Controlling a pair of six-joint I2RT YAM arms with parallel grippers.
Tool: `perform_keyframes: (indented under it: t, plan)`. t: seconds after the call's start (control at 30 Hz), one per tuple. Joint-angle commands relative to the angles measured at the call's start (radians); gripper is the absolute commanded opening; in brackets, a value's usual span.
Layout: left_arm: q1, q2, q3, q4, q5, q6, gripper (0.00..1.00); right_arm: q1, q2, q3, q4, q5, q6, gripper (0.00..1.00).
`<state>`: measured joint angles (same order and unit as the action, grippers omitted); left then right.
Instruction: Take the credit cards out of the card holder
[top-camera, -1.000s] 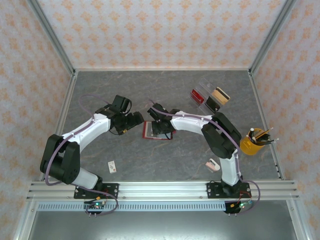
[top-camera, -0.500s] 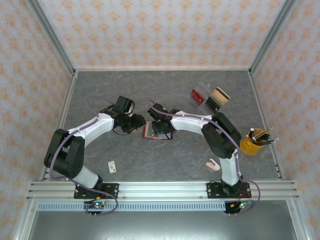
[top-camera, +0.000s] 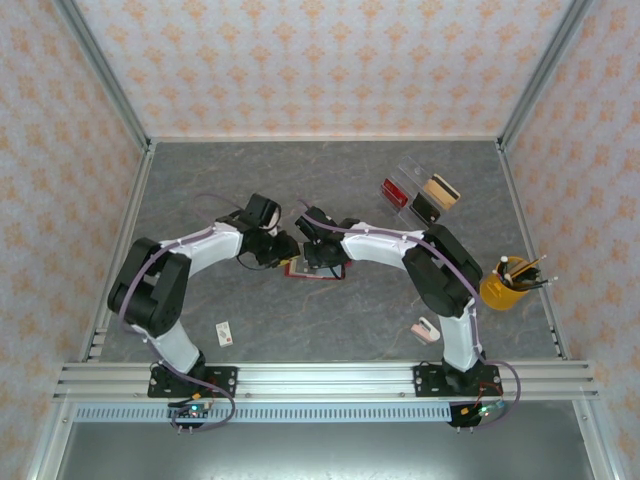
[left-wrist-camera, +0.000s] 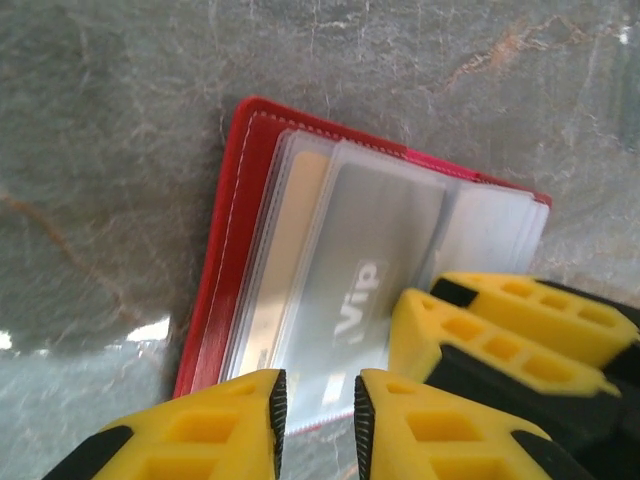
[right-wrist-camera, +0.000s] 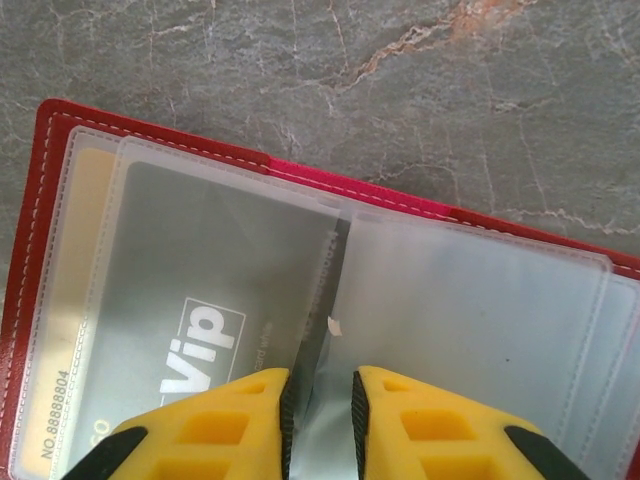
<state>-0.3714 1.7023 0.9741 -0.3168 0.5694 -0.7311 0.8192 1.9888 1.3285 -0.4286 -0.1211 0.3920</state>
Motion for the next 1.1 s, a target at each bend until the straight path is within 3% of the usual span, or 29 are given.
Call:
perform_keyframes:
  t: [0.0,0.37,0.7,1.07]
  plan:
    - [-0.009,0.036,0.034,0.000,-0.002,0.044,0.26,-0.009,0.046,-0.035,-0.033,0.014,0.006,0.23]
    - [-0.008,0.098,0.038,0.003,-0.009,0.064,0.27,-0.016,0.044,-0.045,-0.024,-0.004,0.009,0.23]
    - [-0.006,0.108,0.024,0.092,0.160,0.114,0.26,-0.028,0.048,-0.057,-0.003,-0.045,0.018,0.23]
    - [0.008,0.041,0.007,0.038,0.055,0.118,0.09,-0.053,-0.054,-0.069,0.044,-0.083,0.045,0.25]
